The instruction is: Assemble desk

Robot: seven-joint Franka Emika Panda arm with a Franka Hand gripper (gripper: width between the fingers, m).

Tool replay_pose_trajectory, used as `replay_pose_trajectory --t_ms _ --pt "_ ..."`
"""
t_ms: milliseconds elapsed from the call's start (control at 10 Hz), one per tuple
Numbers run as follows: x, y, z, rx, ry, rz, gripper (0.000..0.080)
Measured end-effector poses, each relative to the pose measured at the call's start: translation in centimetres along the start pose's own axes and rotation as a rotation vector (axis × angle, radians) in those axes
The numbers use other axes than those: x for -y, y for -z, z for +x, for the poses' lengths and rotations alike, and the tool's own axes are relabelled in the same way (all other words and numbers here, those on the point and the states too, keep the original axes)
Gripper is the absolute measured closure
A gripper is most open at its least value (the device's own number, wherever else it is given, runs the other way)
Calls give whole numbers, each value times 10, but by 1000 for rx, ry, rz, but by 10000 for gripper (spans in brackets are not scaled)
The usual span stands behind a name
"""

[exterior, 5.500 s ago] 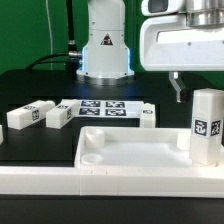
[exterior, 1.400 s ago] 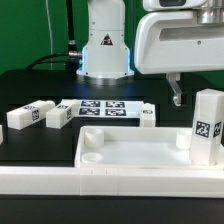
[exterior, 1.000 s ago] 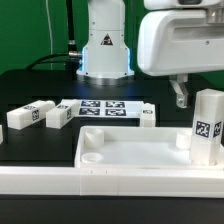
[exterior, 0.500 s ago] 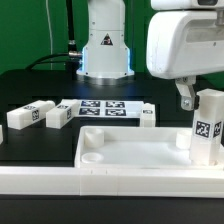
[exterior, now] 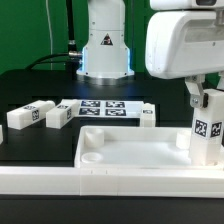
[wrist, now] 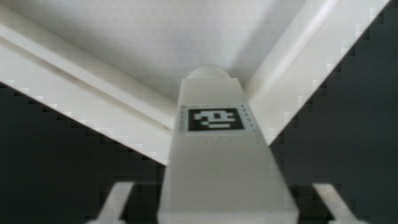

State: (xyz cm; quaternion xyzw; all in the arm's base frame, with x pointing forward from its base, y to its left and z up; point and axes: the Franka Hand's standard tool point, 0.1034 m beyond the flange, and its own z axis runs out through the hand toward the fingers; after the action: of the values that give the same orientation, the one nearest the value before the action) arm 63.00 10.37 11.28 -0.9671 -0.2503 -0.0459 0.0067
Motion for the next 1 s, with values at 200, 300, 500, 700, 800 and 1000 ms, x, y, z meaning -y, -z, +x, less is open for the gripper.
replay_pose_trajectory --t_ms 200,300,500,700,800,1000 --pt "0 0 0 0 -125 1 511" --pt "-1 0 0 -1 -231 4 511" --pt "-1 0 0 -6 -467 3 511" --pt "-1 0 0 -18 -641 9 509" --pt "-1 -1 0 -24 -723 9 509" --pt "-6 -1 -3 -23 -876 -1 506"
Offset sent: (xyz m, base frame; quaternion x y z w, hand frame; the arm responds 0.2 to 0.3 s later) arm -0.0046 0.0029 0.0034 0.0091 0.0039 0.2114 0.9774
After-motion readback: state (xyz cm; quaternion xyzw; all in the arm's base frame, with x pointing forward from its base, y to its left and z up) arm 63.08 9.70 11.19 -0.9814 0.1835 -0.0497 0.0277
